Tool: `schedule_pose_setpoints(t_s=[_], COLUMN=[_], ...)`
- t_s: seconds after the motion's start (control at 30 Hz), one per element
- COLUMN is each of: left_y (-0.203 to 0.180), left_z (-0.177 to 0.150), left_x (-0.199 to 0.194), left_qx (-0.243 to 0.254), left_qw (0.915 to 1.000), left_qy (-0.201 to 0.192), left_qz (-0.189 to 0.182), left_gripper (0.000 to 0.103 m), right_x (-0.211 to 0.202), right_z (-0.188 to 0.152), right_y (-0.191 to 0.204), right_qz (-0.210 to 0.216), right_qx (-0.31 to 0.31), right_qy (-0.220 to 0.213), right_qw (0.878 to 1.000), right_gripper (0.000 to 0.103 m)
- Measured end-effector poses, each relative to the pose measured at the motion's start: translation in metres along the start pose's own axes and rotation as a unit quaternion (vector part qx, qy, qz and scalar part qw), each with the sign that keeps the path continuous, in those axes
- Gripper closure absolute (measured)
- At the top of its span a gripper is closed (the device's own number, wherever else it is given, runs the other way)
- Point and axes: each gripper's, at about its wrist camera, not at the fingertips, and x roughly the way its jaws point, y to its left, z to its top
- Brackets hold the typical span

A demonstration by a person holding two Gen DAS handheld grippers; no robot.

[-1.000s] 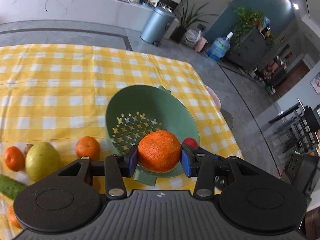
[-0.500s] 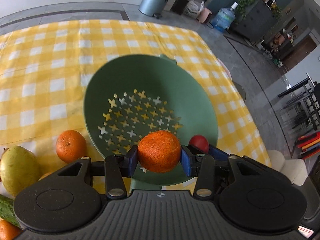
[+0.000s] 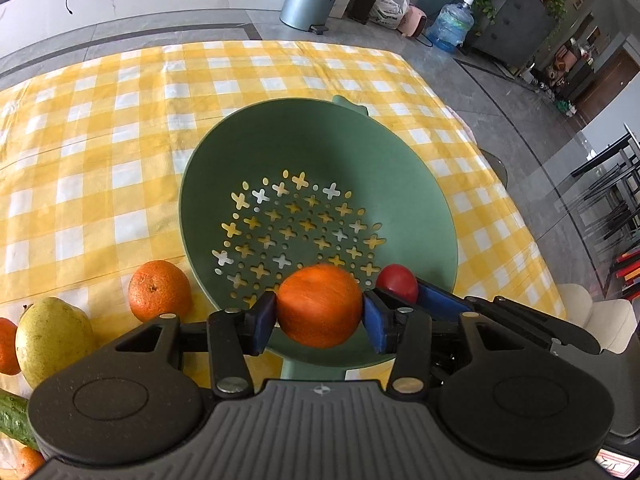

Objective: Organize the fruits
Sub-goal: 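Carry tomato and tangerine over the green colander while both tools open to drop them, then withdraw both open tools from the colander back toward the fruit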

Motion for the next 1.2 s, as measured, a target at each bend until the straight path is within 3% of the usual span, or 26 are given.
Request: schedule_pose_setpoints(t_s=[0.07,0.13,0.2,0.47,0.6,0.8,1.07,1.2], left_y=[0.003,0.009,0.016,0.020,0.023,0.028,0.039,0.038], left_z=[0.000,-0.001,-0.001,-0.005,-0.016,-0.023,-0.027,-0.030], left_x=[-0.003,-0.007,-0.013,-0.043,-0.062,-0.068,-0.063,-0.062], left_qx=[-0.004,-0.021,-0.052,-0.060,-0.062,-0.062,-0.076,-0.069], left_qw=[0.9999,0.9992,0.9968,0.9959,0.9933,0.9904,0.9917,0.9922], left_qy=[-0.008,-0.019,-0.039,-0.063,-0.098,-0.106,-0.092,-0.088], left_qz=[-0.010,-0.030,-0.046,-0.027,0.002,0.064,0.049,0.054], left_gripper=[0.038,0.019,0.011,0.014,0.015,0.016,0.016,0.016], right_x=[-0.001,0.000,0.000,-0.001,-0.001,-0.001,-0.003,-0.003], right_z=[0.000,0.000,0.000,0.000,-0.001,-0.002,-0.002,-0.002], right_y=[-0.001,-0.002,-0.001,0.005,0.008,0.012,0.011,0.013], right_qz=[0.004,0.003,0.002,0.005,-0.001,-0.012,-0.012,-0.009], right_qx=[0.005,0.006,0.003,-0.009,-0.015,-0.030,-0.034,-0.037], right_qy=[-0.002,0.001,0.000,-0.002,-0.005,-0.006,-0.008,-0.010], right_qw=[1.000,1.000,1.000,1.000,1.000,0.999,0.999,0.999], right_gripper=[0.078,0.078,0.078,0.078,0.078,0.078,0.076,0.064])
